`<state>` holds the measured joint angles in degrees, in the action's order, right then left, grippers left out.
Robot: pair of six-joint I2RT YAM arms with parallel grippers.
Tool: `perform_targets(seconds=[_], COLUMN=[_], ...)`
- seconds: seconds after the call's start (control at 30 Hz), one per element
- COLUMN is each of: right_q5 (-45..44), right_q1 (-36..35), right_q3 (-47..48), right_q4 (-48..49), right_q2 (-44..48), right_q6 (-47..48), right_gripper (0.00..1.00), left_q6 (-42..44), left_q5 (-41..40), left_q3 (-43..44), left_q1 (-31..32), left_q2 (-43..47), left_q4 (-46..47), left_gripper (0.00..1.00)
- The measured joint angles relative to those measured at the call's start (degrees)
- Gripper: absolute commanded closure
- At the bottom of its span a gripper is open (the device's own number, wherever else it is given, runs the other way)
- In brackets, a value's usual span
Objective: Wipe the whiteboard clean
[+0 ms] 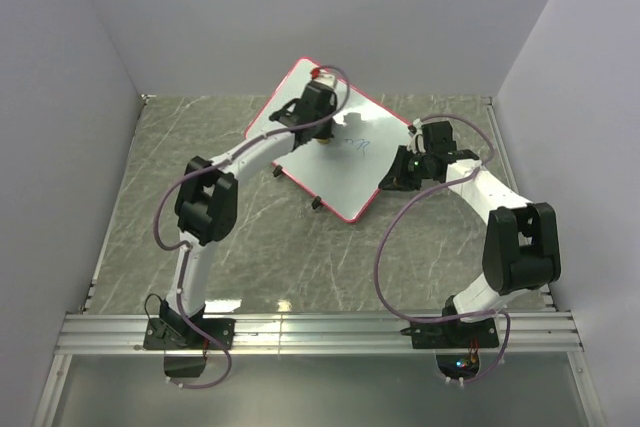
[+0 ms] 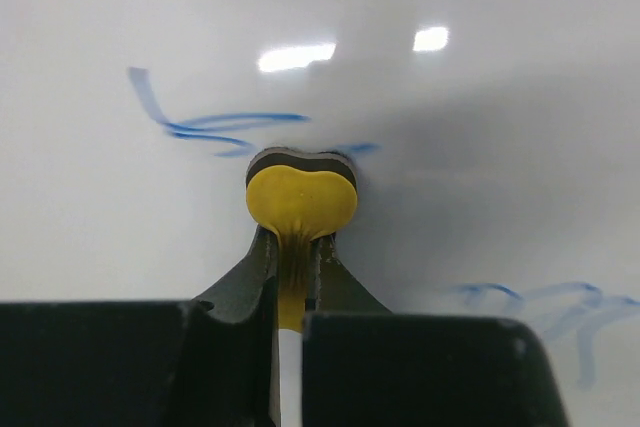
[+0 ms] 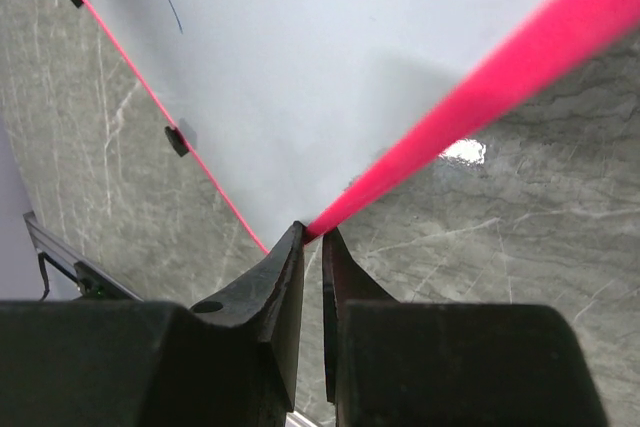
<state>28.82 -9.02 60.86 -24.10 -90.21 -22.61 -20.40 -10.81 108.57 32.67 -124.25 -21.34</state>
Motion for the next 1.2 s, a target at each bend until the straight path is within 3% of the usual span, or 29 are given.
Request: perform_targets(seconds=[0.23, 0.73, 0.9, 1.2], right_q5=[0.8, 1.0, 1.0, 1.0], right_q1=[-0.1, -2.4, -4.7, -9.6], right_q3=[0.0, 0.0, 0.0, 2.6], right_q4=[-0.3, -0.8, -2.1, -5.7], right_q2=[-0.3, 0.7, 1.3, -0.3], right_q6=[0.7, 2.1, 2.4, 2.5], right_gripper=[1.00, 1.00, 1.00, 1.00], left_q6=[0.0, -1.9, -1.2, -0.3], left_q5=[2.4, 4.2, 6.6, 16.5], left_q3=[5.0, 12.0, 12.8, 14.5], left_q1=[3.8, -11.7, -10.4, -1.8], left_q2=[-1.8, -8.3, -8.7, -8.8], left_q4=[-2.5, -2.5, -1.6, 0.9], left_gripper=[1.00, 1.00, 1.00, 1.00])
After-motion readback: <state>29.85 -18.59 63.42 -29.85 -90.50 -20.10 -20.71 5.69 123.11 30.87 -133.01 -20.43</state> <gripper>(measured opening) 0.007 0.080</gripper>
